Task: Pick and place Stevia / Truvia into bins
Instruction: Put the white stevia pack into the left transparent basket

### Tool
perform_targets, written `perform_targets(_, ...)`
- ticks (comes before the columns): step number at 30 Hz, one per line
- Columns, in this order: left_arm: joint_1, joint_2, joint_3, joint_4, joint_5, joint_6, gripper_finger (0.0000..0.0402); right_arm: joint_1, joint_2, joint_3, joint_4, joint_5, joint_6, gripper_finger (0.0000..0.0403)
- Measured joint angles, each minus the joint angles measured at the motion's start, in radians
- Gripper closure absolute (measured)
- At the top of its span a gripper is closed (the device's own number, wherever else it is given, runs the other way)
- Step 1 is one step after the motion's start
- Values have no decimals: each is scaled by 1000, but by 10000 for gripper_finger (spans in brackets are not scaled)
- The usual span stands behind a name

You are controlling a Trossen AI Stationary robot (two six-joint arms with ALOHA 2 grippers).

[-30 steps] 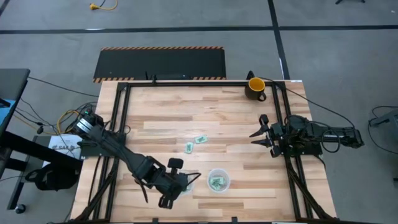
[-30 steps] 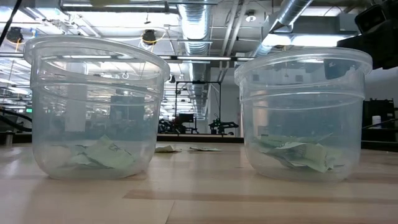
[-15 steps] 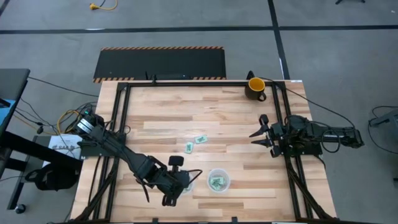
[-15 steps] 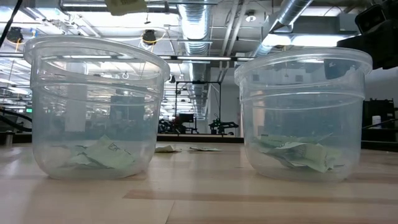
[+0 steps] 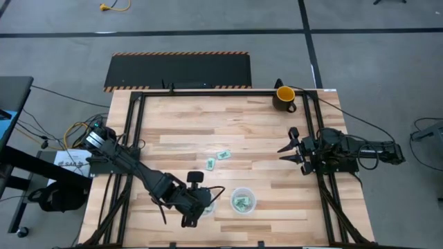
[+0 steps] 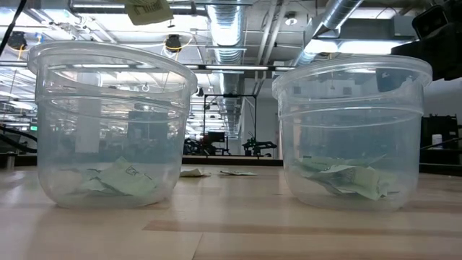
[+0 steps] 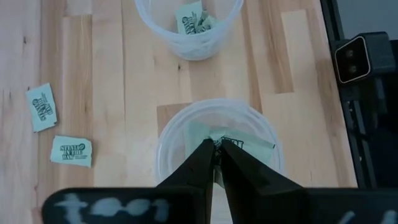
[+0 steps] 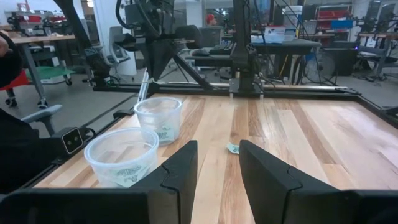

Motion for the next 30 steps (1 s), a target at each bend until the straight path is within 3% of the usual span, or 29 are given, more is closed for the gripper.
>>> perform_targets(9,0,0,0,-1,-2,-11,378,0,0,0,0,0,0,290)
perform_targets(21,0,0,-1,-4,-3,-18,316,0,0,0,0,0,0,290)
perform_targets(30,14,0,-1,-32,-96,-12,308,0,0,0,0,0,0,290)
